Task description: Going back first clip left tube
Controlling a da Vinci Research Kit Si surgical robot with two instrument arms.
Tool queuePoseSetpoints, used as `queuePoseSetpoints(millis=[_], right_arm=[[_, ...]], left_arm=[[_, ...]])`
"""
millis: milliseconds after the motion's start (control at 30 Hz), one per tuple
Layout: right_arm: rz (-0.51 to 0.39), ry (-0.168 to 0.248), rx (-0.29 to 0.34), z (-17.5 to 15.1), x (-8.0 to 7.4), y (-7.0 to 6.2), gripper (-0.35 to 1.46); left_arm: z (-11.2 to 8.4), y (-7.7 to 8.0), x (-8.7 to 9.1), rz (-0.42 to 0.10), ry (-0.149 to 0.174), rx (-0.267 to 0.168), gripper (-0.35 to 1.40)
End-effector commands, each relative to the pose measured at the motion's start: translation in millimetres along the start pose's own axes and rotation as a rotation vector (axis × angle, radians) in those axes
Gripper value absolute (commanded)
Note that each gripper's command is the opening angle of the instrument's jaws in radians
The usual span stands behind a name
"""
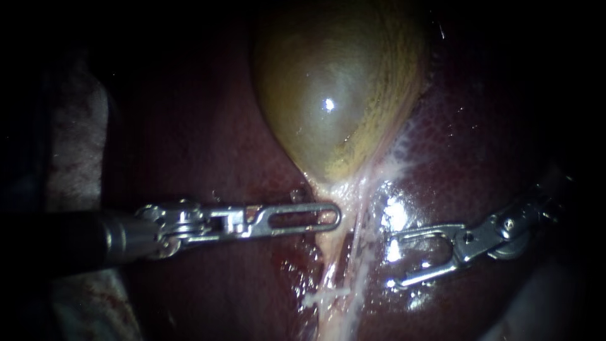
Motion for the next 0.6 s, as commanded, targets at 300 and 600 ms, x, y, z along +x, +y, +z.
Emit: queuePoseSetpoints(millis=[300, 600], right_arm=[[-0.001, 0.000, 0.000, 0.0, -0.1, 0.0, 0.47], [-0.001, 0.001, -0.001, 0.1, -0.2, 0.0, 0.46]], left_arm=[[0.1, -0.2, -0.1, 0.001, 0.001, 0.001, -0.35], [0.1, -0.1, -0.1, 0.001, 0.001, 0.001, -0.35]])
